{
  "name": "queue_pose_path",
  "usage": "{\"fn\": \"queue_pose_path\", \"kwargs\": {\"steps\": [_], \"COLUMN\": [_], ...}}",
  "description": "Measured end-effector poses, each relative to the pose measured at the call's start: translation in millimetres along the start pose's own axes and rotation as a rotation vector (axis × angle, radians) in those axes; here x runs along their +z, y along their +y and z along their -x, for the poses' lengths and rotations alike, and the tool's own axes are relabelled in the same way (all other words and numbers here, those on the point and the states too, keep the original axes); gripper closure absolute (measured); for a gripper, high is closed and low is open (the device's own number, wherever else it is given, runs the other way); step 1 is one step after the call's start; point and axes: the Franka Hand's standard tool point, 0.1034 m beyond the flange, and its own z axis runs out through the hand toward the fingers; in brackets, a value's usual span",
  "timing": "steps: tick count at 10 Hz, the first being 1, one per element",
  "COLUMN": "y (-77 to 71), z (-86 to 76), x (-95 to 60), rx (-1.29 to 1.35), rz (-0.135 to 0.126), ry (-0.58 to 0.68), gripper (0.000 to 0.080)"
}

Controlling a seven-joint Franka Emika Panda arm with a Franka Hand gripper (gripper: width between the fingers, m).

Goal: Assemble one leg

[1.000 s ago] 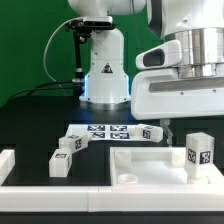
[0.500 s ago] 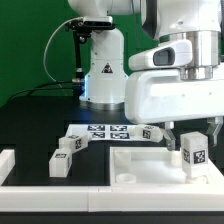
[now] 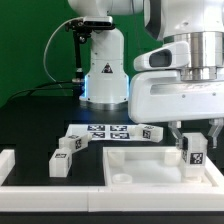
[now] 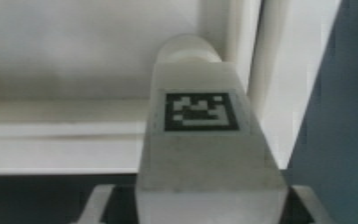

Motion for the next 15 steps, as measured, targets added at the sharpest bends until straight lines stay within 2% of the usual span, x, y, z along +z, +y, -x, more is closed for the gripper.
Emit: {"fn": "queue_pose_path", "kwargs": {"steps": [3,5,7,8,9,10,11,12,13,15], "y": [2.3,5.8,9.2,9.0,8.6,8.7,8.5,10.7,10.0,9.3], "z": [0.7,4.6,5.9,6.3,6.9,7.1,5.2,3.7,5.1,5.5], "x": [0.1,0.2,-0.1,0.0,0.8,0.9,-0.6,-1.2,-0.8,-0.4], "rx": [0.438,0.821,0.991,0.997,0.981,0.898,0.713,0.540,0.372,0.238], "rz": [0.007,-0.005,-0.013,-0.014,-0.014,-0.010,-0.007,-0.010,-0.012,-0.014], "ry": [0.001,-0.006,-0.021,-0.024,-0.025,-0.026,-0.029,-0.026,-0.035,-0.036], "gripper": [0.0512,0.0512,0.0512,0.0512,0.0418,0.0418,0.0240,0.0178,0.0178,0.0151]}}
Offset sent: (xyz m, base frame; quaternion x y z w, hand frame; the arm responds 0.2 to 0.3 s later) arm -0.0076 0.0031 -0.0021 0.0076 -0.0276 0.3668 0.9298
